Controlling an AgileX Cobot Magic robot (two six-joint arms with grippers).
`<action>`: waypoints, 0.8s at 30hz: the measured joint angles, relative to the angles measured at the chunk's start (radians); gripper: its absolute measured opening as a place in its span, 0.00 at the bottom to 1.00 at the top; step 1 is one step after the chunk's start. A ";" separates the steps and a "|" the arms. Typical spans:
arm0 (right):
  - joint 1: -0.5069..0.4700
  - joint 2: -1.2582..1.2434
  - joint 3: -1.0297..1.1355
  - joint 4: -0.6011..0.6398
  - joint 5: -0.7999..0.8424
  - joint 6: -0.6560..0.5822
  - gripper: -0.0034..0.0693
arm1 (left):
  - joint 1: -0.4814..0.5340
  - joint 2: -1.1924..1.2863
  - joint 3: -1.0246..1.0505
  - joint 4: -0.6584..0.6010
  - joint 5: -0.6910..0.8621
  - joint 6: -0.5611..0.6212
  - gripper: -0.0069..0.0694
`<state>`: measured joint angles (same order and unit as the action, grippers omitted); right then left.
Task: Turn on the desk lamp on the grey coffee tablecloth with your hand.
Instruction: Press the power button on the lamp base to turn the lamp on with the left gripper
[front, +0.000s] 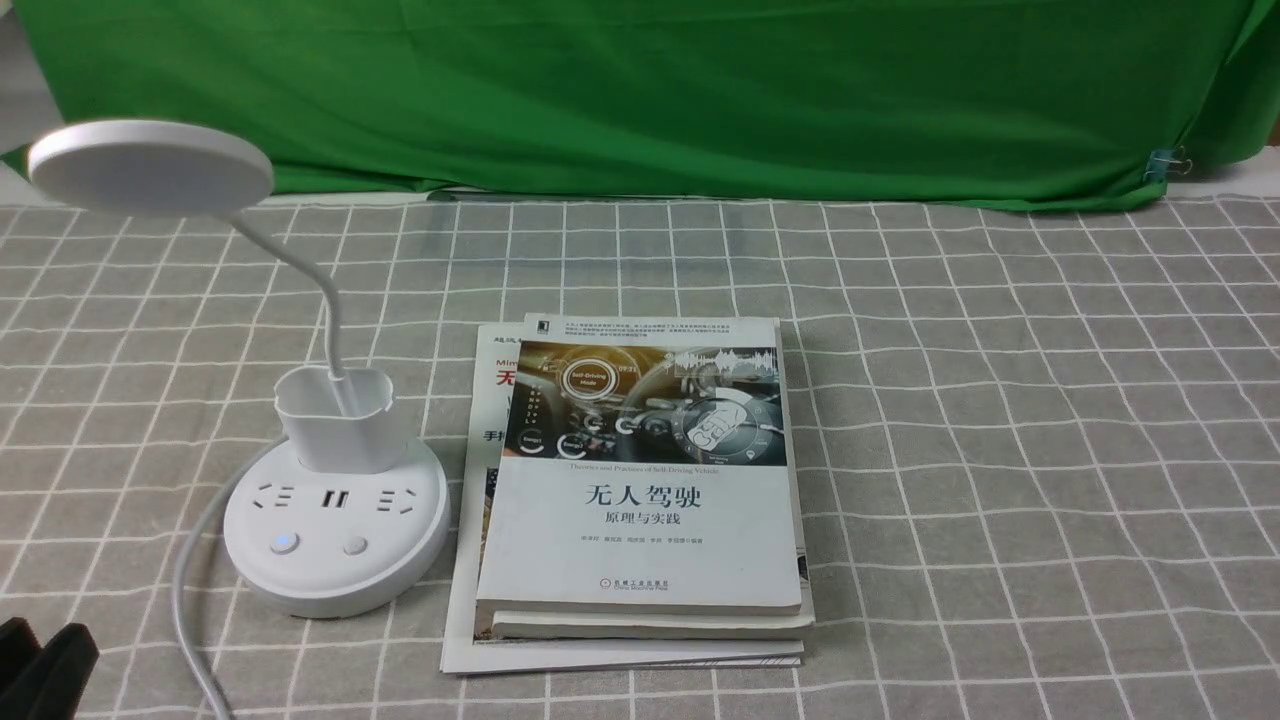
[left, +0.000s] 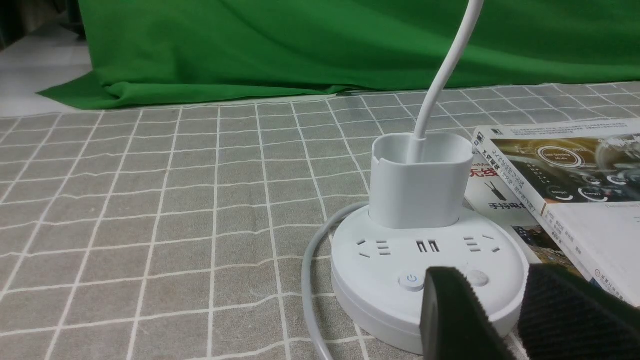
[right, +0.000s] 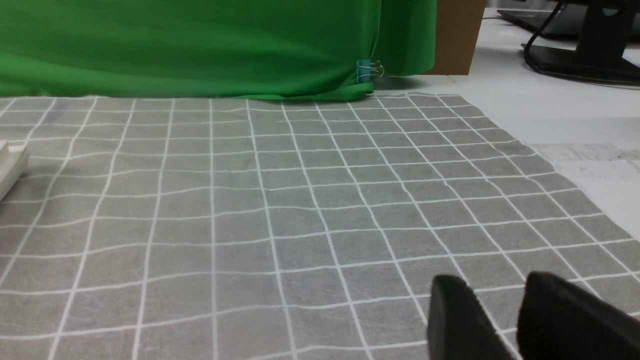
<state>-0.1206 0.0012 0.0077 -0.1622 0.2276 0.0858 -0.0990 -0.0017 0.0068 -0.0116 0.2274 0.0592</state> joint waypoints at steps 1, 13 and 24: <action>0.000 0.000 0.000 0.000 0.000 0.000 0.38 | 0.000 0.000 0.000 0.000 0.000 0.000 0.35; 0.000 0.000 0.000 0.000 0.000 0.000 0.38 | 0.000 0.000 0.000 0.000 -0.072 0.000 0.36; 0.000 0.000 0.000 0.000 0.000 0.000 0.38 | 0.000 0.000 0.000 0.000 -0.276 0.000 0.38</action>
<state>-0.1206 0.0012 0.0077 -0.1622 0.2276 0.0855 -0.0990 -0.0017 0.0068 -0.0113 -0.0483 0.0592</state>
